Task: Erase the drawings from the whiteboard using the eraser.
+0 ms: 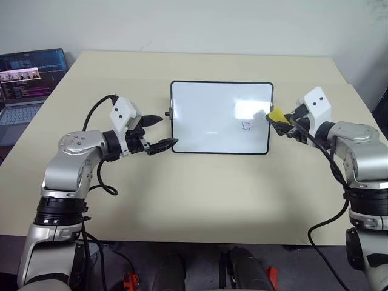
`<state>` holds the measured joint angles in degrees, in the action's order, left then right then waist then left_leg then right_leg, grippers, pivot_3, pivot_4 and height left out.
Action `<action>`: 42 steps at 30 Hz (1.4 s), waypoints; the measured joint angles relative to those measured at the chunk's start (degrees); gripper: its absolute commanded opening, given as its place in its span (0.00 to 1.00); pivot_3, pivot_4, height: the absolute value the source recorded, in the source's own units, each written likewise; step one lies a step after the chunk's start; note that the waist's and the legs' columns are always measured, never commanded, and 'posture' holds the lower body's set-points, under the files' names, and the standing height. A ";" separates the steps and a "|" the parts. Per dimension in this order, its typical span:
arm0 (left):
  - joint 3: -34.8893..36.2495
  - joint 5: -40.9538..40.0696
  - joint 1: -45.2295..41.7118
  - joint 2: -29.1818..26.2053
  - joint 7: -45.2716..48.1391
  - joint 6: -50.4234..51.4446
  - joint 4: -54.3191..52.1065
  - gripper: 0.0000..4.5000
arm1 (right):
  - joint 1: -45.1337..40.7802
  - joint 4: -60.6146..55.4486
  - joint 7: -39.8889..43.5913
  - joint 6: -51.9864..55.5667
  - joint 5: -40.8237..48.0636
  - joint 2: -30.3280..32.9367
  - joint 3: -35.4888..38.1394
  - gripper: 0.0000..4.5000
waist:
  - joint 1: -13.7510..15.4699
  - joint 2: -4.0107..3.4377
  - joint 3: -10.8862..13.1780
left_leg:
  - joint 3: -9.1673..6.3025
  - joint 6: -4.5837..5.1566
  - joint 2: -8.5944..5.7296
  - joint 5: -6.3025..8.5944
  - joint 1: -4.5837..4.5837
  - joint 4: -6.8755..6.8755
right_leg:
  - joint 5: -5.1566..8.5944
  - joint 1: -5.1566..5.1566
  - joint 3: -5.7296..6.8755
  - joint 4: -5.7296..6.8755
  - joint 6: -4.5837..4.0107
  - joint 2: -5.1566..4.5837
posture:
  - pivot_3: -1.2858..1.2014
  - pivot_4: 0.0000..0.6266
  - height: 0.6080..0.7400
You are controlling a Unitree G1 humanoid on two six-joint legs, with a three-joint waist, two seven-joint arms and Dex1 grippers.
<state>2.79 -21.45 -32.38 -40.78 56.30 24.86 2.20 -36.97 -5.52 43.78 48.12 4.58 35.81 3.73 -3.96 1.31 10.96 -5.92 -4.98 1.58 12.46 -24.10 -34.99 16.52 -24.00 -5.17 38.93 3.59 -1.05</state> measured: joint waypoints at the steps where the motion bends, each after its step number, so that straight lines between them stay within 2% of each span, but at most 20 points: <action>1: -0.03 0.00 0.00 0.00 0.14 0.00 0.00 1.00 | 0.52 0.01 -0.03 0.04 0.02 0.46 -0.65 0.24 | 0.00 0.00 0.00 | 0.01 0.00 0.00 0.00 0.00 -0.01 | 0.00 0.01 -0.01 0.00 0.00 0.00 | 0.52 0.24 1.00; 7: -0.05 0.02 0.01 -0.01 0.57 0.00 -0.01 1.00 | 1.87 0.01 -0.08 0.37 0.73 2.51 -2.36 0.24 | -0.01 0.00 0.00 | 0.04 0.00 0.00 0.00 0.01 -0.02 | 0.00 0.01 -0.04 0.00 0.00 0.00 | 0.52 0.24 1.00; 42: -0.05 0.03 0.05 0.04 0.52 0.00 -0.03 1.00 | -0.43 0.34 -2.68 0.09 3.50 2.31 -4.95 0.24 | -0.03 0.00 0.00 | -0.03 0.00 0.00 0.00 0.25 -0.21 | -0.01 0.34 0.03 0.08 0.00 0.00 | 0.52 0.24 1.00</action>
<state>2.74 -21.42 -32.33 -40.74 56.82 24.87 2.17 -37.41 -5.18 41.10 48.20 8.08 38.12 -1.22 -3.99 1.31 10.95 -5.95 -4.98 1.58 12.46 -23.85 -35.20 16.52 -23.66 -5.14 39.02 3.59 -1.05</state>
